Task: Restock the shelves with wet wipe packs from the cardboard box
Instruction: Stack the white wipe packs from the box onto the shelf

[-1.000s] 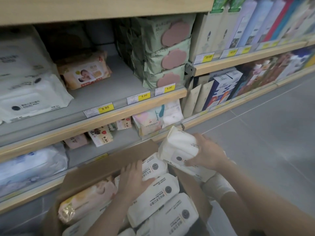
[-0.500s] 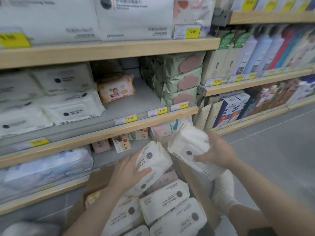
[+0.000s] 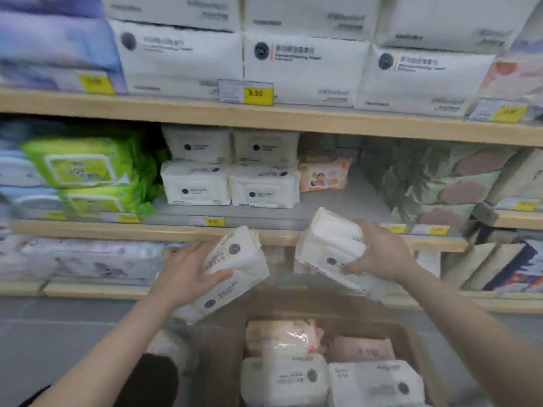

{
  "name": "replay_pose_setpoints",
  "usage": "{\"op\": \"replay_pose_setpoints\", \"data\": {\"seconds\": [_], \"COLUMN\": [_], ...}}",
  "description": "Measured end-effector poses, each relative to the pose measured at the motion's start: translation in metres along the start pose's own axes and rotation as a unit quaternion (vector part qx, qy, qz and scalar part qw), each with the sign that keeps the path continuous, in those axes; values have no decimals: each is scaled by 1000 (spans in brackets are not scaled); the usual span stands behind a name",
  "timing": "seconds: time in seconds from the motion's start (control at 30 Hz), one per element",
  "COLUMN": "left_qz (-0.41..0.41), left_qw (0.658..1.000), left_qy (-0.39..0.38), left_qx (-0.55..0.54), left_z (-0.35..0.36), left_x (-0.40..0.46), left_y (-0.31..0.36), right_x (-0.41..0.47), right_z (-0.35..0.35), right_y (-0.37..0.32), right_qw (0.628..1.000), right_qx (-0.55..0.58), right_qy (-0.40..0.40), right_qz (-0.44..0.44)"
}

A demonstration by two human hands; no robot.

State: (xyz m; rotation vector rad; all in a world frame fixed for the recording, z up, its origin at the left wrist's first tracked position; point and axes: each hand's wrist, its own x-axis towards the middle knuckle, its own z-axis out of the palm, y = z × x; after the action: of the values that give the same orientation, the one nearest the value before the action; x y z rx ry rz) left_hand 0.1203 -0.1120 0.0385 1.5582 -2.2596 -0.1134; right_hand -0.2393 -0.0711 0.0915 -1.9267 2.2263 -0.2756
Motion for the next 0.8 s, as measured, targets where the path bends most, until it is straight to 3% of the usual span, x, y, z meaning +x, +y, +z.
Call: {"op": "replay_pose_setpoints", "data": {"seconds": [0.2, 0.47, 0.8], "left_qz": [-99, -155, -175], "left_qw": [994, 985, 974], "left_qy": [40, 67, 106], "left_qx": [-14, -43, -94], "left_z": [-23, -32, -39], "left_x": [-11, -5, -7], "left_y": [-78, -137, -152], "right_x": [63, 140, 201], "right_z": [4, 6, 73], "right_y": [-91, -216, -287], "right_qw": [995, 972, 972], "right_qx": [-33, -107, -96], "right_qy": [14, 73, 17], "right_qz": [-88, -198, -215]}}
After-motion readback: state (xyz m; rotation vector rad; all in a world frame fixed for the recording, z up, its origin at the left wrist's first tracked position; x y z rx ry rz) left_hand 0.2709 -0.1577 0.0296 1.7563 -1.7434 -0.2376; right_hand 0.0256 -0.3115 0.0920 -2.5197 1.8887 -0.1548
